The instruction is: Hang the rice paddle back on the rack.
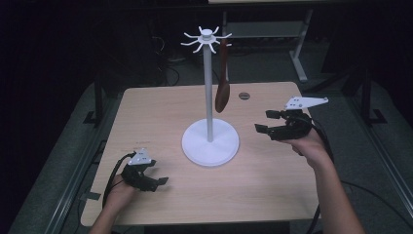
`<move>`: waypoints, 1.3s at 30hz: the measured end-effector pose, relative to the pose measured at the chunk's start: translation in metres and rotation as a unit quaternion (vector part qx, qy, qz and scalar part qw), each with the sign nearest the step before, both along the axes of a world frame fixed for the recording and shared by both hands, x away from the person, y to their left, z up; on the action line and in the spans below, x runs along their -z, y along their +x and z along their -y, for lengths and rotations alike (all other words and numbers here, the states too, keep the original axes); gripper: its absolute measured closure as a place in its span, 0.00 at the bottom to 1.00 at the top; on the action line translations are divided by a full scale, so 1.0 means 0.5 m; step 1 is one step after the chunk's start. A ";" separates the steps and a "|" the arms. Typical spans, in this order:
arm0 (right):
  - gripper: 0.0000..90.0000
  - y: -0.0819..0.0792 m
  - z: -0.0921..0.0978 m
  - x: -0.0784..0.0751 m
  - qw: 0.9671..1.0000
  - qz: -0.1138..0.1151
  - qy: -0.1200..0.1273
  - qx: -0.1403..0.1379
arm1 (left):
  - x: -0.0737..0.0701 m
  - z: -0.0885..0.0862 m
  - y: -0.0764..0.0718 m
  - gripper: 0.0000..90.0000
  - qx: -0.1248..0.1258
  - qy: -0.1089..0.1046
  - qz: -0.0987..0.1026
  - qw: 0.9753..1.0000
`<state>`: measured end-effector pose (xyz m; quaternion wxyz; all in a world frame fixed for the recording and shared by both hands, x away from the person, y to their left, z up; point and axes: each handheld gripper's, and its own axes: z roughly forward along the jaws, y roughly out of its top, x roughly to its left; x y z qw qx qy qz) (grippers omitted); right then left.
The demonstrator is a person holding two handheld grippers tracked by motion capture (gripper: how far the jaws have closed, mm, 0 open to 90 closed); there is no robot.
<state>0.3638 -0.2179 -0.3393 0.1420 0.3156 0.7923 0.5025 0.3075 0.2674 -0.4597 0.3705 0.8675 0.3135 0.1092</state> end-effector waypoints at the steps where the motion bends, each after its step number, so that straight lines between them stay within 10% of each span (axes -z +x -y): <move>1: 0.29 -0.001 0.001 0.006 1.000 -0.004 -0.004 0.004 | 0.000 0.000 0.000 0.15 0.000 -0.001 0.000 1.000; 39: 0.21 -0.100 0.071 0.229 0.994 -0.045 -0.040 0.094 | -0.003 -0.004 -0.003 0.15 0.002 0.001 0.006 1.000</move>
